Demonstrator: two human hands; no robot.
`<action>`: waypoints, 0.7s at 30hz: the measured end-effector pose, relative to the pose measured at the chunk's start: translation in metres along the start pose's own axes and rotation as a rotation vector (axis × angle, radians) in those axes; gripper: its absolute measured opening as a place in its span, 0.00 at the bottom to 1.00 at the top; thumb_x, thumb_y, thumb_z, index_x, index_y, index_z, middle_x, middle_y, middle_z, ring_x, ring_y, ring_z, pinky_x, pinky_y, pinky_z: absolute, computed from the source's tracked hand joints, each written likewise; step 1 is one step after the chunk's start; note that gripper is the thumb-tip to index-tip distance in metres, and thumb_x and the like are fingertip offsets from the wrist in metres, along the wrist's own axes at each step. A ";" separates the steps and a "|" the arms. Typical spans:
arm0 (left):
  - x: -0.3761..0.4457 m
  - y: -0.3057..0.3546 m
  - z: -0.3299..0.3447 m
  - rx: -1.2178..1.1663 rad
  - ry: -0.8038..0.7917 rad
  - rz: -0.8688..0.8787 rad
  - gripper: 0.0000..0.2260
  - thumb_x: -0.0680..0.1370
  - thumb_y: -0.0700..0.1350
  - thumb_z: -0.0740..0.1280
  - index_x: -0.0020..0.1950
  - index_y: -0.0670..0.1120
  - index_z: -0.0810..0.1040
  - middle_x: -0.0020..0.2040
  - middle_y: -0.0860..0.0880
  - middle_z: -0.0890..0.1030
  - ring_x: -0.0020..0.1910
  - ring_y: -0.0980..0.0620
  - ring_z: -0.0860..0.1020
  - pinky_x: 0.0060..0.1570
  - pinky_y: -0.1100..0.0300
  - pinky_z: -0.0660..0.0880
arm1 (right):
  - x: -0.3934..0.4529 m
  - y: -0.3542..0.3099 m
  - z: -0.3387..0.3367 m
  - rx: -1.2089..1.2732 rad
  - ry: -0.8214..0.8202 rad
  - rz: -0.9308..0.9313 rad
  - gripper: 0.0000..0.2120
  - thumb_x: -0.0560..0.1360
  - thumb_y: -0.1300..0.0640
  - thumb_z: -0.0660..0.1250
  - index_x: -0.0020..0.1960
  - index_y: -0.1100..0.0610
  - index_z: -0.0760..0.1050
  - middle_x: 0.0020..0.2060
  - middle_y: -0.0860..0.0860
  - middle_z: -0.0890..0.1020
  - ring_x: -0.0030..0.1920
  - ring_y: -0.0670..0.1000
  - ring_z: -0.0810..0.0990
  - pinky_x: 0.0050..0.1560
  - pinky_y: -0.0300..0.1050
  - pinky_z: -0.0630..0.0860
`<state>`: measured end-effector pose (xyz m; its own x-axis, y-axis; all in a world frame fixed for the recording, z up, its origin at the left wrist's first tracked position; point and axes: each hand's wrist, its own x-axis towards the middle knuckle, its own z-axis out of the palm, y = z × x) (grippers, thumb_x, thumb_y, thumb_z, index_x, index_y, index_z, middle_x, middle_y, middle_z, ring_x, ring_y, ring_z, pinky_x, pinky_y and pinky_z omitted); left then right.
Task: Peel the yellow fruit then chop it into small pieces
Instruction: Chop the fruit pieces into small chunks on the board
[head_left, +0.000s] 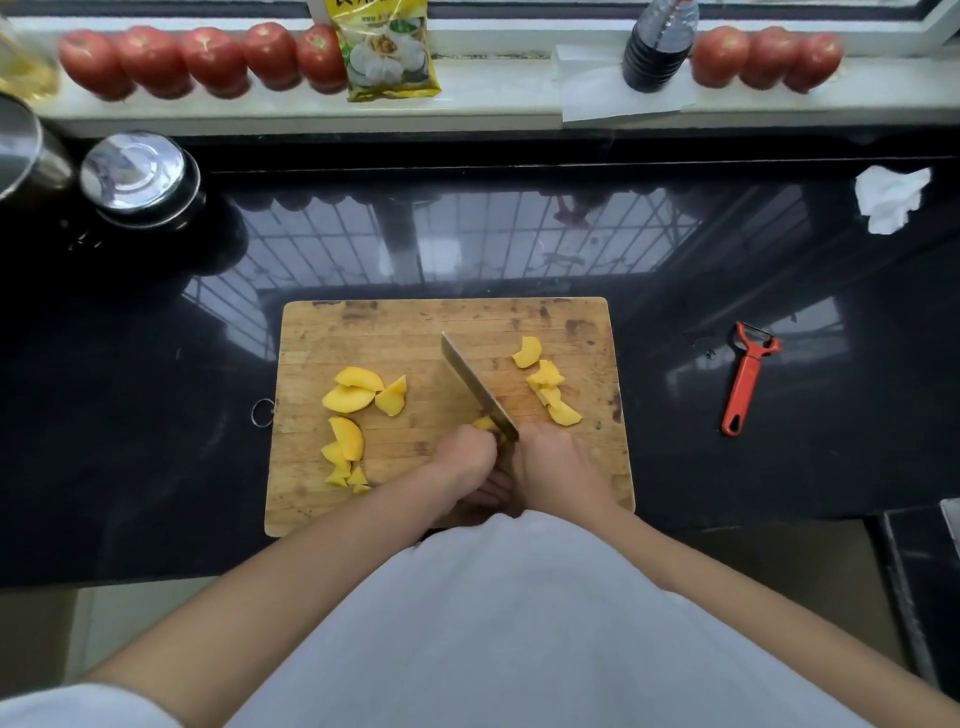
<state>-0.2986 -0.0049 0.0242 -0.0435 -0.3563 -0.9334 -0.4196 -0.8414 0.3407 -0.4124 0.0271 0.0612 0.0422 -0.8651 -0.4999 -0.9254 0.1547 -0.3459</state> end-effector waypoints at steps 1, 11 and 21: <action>-0.002 0.000 0.000 -0.012 0.003 0.007 0.26 0.85 0.47 0.51 0.48 0.31 0.84 0.38 0.37 0.86 0.35 0.41 0.86 0.35 0.55 0.84 | 0.000 0.003 0.000 0.017 0.023 -0.010 0.08 0.83 0.57 0.55 0.47 0.54 0.70 0.45 0.52 0.77 0.45 0.58 0.78 0.45 0.57 0.78; 0.006 -0.001 0.004 -0.055 0.026 0.043 0.23 0.85 0.46 0.50 0.47 0.32 0.78 0.41 0.32 0.85 0.38 0.37 0.85 0.42 0.45 0.85 | -0.041 0.030 0.002 -0.099 0.018 -0.060 0.07 0.82 0.57 0.57 0.55 0.56 0.74 0.49 0.53 0.79 0.46 0.60 0.80 0.48 0.59 0.78; 0.004 0.001 0.000 -0.042 -0.014 0.033 0.24 0.86 0.44 0.49 0.54 0.30 0.80 0.46 0.31 0.85 0.45 0.34 0.85 0.45 0.43 0.85 | -0.049 0.023 0.001 -0.182 0.002 -0.078 0.07 0.83 0.57 0.57 0.55 0.56 0.74 0.47 0.51 0.78 0.44 0.59 0.79 0.40 0.48 0.67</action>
<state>-0.2991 -0.0078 0.0206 -0.0700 -0.3789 -0.9228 -0.3796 -0.8453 0.3759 -0.4353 0.0738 0.0769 0.1157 -0.8720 -0.4756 -0.9721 -0.0012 -0.2344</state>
